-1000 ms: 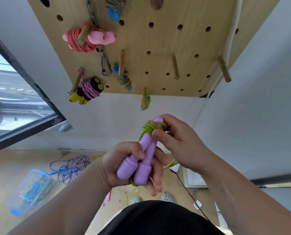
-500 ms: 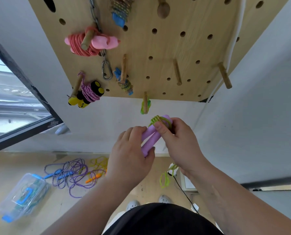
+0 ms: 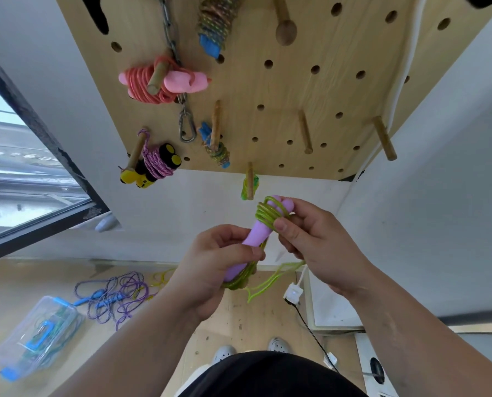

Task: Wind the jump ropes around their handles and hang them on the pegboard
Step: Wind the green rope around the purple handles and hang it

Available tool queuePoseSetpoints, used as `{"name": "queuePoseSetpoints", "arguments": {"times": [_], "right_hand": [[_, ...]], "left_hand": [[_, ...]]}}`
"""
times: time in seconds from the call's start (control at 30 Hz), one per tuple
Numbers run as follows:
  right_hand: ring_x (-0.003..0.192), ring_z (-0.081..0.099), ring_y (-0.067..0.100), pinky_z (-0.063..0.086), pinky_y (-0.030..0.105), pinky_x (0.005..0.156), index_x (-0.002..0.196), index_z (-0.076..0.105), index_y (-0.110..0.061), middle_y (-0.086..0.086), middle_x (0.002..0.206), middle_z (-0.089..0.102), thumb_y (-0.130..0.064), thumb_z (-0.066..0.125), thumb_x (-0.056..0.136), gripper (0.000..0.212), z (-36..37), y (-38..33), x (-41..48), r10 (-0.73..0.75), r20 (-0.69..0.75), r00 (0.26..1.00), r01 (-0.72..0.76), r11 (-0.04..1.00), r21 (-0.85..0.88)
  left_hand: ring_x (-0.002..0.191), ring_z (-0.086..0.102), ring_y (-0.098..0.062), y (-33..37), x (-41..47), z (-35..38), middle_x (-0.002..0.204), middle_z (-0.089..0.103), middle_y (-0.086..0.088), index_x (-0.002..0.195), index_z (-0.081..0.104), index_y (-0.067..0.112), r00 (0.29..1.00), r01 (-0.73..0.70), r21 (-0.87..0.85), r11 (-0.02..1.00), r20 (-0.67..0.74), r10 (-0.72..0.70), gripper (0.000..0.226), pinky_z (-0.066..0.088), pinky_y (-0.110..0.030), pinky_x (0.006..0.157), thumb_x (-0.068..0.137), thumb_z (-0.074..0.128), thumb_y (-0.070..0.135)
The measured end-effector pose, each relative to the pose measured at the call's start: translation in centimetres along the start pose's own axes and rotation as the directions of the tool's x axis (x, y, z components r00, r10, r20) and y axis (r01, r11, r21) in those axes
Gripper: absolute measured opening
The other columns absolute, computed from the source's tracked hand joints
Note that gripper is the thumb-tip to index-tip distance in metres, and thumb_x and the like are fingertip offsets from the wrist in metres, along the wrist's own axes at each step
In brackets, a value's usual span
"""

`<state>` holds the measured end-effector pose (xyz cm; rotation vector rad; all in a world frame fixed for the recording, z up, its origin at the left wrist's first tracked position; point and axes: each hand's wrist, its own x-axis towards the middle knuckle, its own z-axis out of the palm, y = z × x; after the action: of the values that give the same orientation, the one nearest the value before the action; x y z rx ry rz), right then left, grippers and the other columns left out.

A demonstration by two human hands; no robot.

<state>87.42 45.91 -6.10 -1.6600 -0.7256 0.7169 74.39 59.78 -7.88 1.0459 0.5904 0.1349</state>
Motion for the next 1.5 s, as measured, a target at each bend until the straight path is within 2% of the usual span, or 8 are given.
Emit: {"name": "queuePoseSetpoints", "arguments": {"times": [0.37,0.6,0.67,0.8,0.9,1.0,1.27,1.5], "right_hand": [[0.055,0.044,0.005,0.036,0.015,0.055,0.097,0.068,-0.017,-0.012,0.062,0.052,-0.031,0.066,0.094,0.014,-0.6,-2.4,0.5,-0.075,0.04,0.996,0.078,0.994,-0.078],[0.05,0.037,0.008,0.03,0.029,0.057,0.085,0.069,-0.021,-0.011,0.054,0.043,-0.046,0.065,0.093,0.027,0.7,-0.3,0.9,0.05,-0.234,0.971,-0.073,0.993,-0.092],[0.052,0.036,0.012,0.029,0.034,0.057,0.08,0.067,-0.022,-0.005,0.057,0.044,-0.058,0.064,0.089,0.037,1.2,0.1,1.1,0.09,-0.291,0.952,-0.103,0.994,-0.03],[0.05,0.037,0.011,0.029,0.034,0.058,0.079,0.069,-0.013,-0.006,0.055,0.044,-0.065,0.062,0.087,0.053,2.1,0.0,1.7,0.134,-0.309,0.942,-0.124,0.991,0.052],[0.051,0.034,0.013,0.029,0.032,0.054,0.086,0.072,-0.017,-0.002,0.058,0.041,-0.063,0.061,0.085,0.048,2.4,-0.5,1.7,0.152,-0.251,0.956,-0.12,0.983,0.139],[0.054,0.033,0.015,0.031,0.024,0.051,0.093,0.068,-0.014,0.004,0.065,0.045,-0.032,0.055,0.101,0.023,2.2,-0.7,1.2,0.146,-0.143,0.979,-0.105,0.959,0.263],[0.061,0.041,0.017,0.035,0.032,0.058,0.114,0.067,-0.027,-0.001,0.06,0.054,-0.021,0.059,0.1,0.017,0.6,-0.7,0.8,0.059,-0.076,0.995,-0.057,0.998,0.021],[0.059,0.042,0.012,0.037,0.025,0.059,0.11,0.066,-0.023,-0.008,0.059,0.046,-0.031,0.063,0.094,0.018,-0.8,-1.0,1.0,-0.024,0.036,0.999,0.027,0.997,-0.067]], "left_hand": [[0.07,0.061,-0.024,0.2,0.6,-0.1,0.089,0.063,-0.016,0.106,0.071,0.002,0.798,0.43,-0.392,0.813,0.587,-0.139,0.047,0.049,-0.032,0.055,0.066,0.085,0.022],[0.097,0.072,-0.03,1.2,1.5,0.0,0.112,0.071,-0.02,0.108,0.075,0.018,0.999,-0.034,0.123,0.992,0.031,0.031,0.038,0.059,-0.038,0.077,0.074,0.075,0.034],[0.092,0.069,-0.01,1.2,1.3,-0.1,0.111,0.07,0.003,0.115,0.064,0.031,0.944,-0.278,0.459,0.844,-0.033,0.329,0.059,0.057,-0.025,0.077,0.063,0.091,0.038],[0.099,0.057,-0.014,-0.5,2.2,-0.1,0.114,0.059,0.01,0.124,0.051,0.028,0.686,-0.448,0.888,0.109,0.263,0.678,0.076,0.05,-0.028,0.082,0.06,0.092,0.035],[0.085,0.062,-0.028,-0.8,3.3,-0.4,0.1,0.066,-0.003,0.114,0.054,0.018,0.542,-0.457,0.889,-0.023,0.299,0.786,0.057,0.054,-0.041,0.07,0.065,0.08,0.008],[0.074,0.057,-0.017,0.0,3.6,-0.9,0.087,0.065,0.004,0.104,0.067,0.012,0.545,-0.489,0.865,0.109,0.206,0.813,0.043,0.048,-0.027,0.066,0.062,0.075,0.007],[0.08,0.071,-0.023,0.9,2.6,-0.4,0.091,0.077,0.0,0.095,0.072,0.022,0.948,-0.244,0.328,0.913,-0.117,0.295,0.044,0.056,-0.037,0.069,0.054,0.08,0.009],[0.064,0.058,-0.027,2.0,2.3,-1.3,0.089,0.069,-0.024,0.089,0.073,0.012,0.993,0.007,-0.088,0.996,0.116,0.003,0.043,0.043,-0.03,0.052,0.049,0.078,-0.002]]}}
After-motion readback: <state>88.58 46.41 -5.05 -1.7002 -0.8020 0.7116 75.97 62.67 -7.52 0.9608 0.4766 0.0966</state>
